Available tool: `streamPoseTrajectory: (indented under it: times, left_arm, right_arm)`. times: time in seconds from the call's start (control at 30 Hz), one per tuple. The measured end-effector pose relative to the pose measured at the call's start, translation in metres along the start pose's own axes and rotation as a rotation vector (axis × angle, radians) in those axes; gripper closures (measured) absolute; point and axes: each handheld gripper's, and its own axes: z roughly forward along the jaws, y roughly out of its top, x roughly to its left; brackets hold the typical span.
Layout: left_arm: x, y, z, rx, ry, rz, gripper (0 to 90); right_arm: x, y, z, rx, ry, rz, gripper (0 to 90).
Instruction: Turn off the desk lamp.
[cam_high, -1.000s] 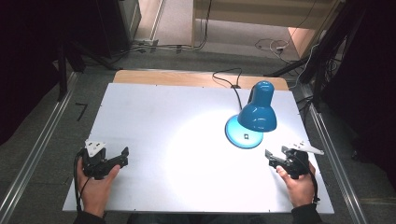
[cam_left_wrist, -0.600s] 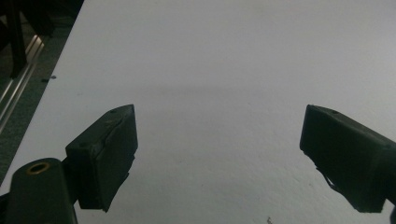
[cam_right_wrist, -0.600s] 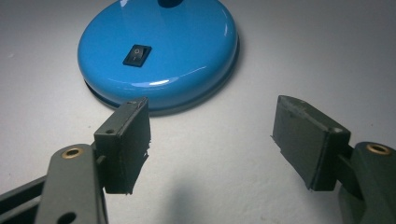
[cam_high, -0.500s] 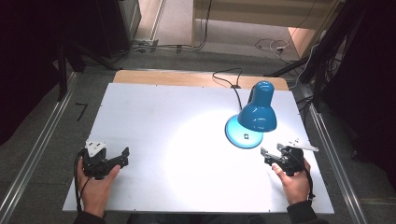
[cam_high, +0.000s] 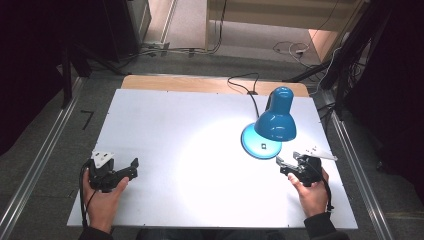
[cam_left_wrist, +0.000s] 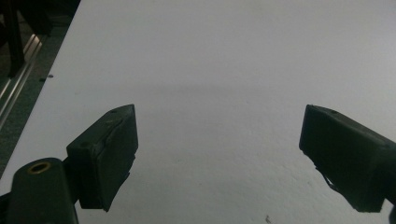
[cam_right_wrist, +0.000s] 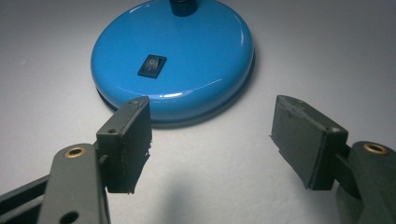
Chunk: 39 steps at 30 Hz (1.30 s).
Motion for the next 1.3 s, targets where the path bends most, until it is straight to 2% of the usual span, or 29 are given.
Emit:
streamPoseTrajectory:
  times: [1.3]
  left_arm:
    - [0.000,0.000,0.000,-0.003,-0.008,-0.001,13.0]
  right_arm:
    - [0.011,0.007,0.013,0.000,0.026,-0.007,29.5]
